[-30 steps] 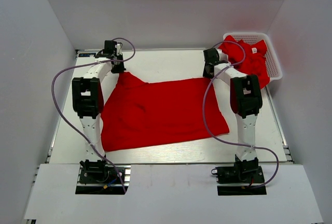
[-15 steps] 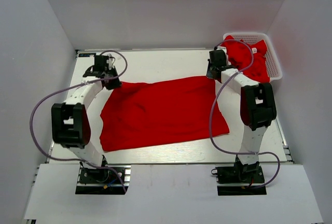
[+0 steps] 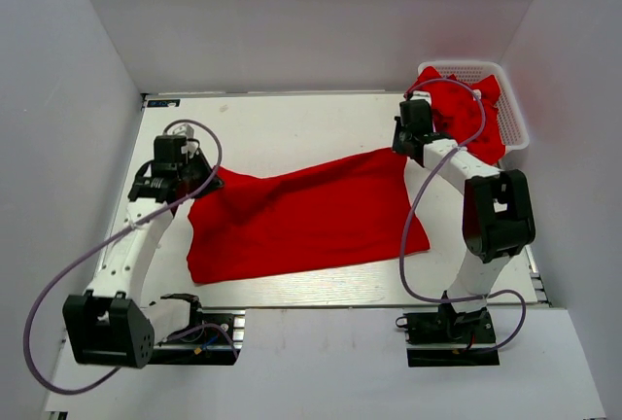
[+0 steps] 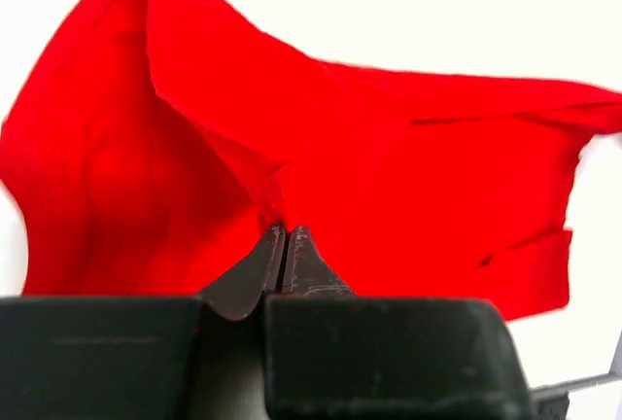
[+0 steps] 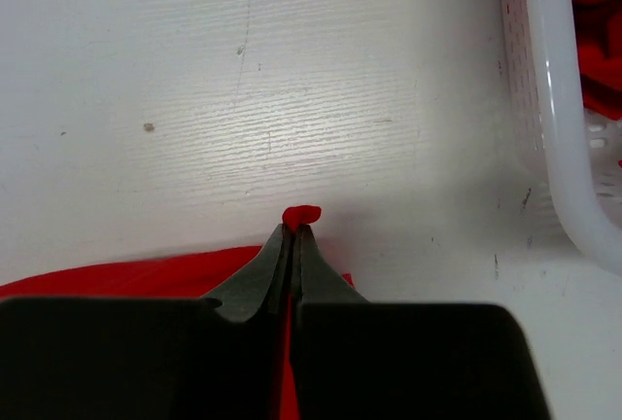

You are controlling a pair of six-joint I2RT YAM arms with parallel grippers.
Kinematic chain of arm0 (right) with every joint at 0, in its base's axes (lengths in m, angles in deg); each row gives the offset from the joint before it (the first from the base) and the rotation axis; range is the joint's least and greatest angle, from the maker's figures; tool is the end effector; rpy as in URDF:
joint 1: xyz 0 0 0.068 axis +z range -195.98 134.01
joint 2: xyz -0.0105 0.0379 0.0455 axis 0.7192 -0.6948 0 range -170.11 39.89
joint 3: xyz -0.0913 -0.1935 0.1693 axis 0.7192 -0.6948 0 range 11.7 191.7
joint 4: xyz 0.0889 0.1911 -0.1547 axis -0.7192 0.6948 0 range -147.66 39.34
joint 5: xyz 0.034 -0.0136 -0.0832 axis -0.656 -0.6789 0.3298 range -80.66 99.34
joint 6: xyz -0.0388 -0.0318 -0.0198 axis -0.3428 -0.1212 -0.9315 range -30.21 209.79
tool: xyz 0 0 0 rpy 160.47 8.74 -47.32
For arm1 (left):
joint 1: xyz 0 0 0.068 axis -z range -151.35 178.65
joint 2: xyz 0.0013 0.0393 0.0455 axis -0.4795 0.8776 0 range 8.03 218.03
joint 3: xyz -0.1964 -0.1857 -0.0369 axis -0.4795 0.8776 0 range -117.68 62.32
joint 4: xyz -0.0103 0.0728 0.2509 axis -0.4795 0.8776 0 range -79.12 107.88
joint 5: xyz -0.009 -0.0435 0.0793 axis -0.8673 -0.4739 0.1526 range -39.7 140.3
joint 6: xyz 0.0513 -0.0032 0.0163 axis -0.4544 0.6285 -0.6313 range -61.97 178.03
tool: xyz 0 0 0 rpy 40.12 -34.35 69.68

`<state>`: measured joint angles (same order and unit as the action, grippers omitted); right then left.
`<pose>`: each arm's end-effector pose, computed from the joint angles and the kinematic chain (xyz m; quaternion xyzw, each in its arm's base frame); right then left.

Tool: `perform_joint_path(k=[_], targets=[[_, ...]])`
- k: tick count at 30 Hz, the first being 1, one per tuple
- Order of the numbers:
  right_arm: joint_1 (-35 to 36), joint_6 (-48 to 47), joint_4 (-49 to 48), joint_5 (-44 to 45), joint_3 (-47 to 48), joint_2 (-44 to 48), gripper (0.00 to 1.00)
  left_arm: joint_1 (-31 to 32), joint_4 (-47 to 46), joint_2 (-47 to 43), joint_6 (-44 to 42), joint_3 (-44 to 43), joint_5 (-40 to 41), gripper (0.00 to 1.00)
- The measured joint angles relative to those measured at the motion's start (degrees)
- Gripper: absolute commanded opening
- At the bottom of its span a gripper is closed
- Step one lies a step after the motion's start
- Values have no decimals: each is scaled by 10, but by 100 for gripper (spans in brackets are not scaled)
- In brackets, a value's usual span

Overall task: Fold and stack the t-shirts
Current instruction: Fold the other side of the tshirt into a rectangle

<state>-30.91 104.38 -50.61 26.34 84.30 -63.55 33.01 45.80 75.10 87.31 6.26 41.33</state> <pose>0.3963 0.0961 0.2299 0.0611 0.8888 -0.0171 0.4539 0.2439 -0.0241 0.2903 -0.1707 0.9087 -0.1776 0.3370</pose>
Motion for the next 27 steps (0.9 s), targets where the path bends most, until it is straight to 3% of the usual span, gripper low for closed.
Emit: perform_joint_path(k=[12, 27], targets=[[0, -2, 1, -9, -13, 24, 0, 0, 124, -118, 8, 102, -25, 0], [0, -3, 18, -22, -13, 26, 0, 0, 186, -204, 3, 215, -108, 0]])
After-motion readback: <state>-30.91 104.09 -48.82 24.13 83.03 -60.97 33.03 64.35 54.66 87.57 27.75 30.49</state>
